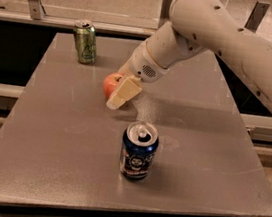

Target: Move apple near pepsi can

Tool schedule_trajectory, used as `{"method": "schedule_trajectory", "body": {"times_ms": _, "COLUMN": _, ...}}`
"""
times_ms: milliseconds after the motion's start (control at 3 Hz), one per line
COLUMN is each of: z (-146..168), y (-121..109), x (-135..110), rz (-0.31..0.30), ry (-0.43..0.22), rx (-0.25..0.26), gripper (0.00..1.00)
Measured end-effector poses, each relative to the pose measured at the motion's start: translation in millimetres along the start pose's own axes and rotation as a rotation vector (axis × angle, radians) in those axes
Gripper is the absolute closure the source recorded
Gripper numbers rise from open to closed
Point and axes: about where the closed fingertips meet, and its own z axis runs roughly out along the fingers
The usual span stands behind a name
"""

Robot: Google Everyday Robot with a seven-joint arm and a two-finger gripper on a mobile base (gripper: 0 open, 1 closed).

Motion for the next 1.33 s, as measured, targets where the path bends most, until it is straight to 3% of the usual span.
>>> {"method": "schedule_trajectory", "body": {"times_ms": 667, "z": -12, "y": 7, "x": 1, "rz": -0.010, "ry": -0.029, "rx": -0.010, "gripper": 0.88}}
{"method": "schedule_trajectory", "body": {"times_ms": 1000, "z": -45, "y": 23, "x": 15, "rz": -0.043, "ry": -0.048, "rx": -0.018, "gripper": 1.00}}
{"method": "schedule_trajectory", "body": {"times_ms": 1333, "z": -71, "y": 52, "x": 36, "rz": -0.100, "ry": -0.064, "rx": -0.066, "gripper": 1.00}}
